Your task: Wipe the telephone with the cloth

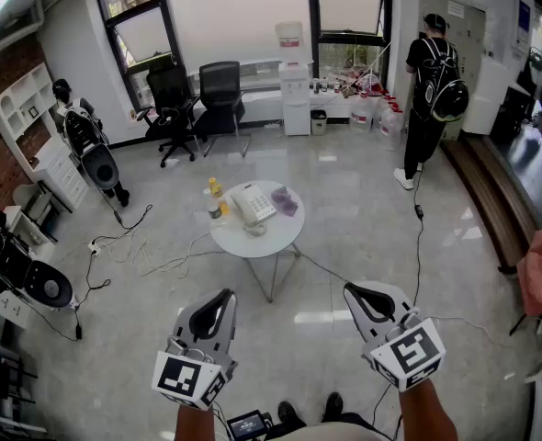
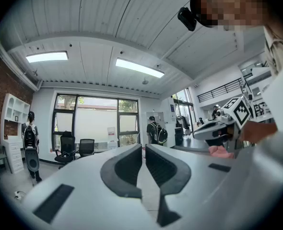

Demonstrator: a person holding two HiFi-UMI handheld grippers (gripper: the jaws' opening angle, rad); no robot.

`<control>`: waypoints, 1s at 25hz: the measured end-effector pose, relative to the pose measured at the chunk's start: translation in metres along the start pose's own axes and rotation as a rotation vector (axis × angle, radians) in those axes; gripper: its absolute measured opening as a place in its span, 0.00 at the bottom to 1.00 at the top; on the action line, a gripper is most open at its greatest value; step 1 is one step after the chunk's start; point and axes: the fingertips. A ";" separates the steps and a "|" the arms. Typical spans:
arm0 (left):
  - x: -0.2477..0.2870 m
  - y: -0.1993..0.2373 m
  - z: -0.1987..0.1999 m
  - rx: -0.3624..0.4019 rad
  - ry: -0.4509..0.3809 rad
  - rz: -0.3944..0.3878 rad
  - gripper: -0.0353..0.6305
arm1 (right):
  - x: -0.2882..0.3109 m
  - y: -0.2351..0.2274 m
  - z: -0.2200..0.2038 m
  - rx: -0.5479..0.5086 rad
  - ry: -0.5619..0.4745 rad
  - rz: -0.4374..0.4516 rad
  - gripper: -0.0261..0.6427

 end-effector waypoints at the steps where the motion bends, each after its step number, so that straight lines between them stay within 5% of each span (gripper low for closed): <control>1: 0.000 0.001 -0.002 -0.001 -0.002 -0.003 0.09 | 0.001 0.001 -0.001 0.000 0.000 -0.001 0.03; 25: -0.012 0.054 -0.019 -0.023 0.003 -0.037 0.09 | 0.040 0.025 -0.013 0.010 0.022 -0.066 0.03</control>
Point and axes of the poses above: the fingertips, and each gripper's own axes: x forward along the fingers, y to its left, z out of its top, and after that the axes turned 12 degrees about -y, right-handed
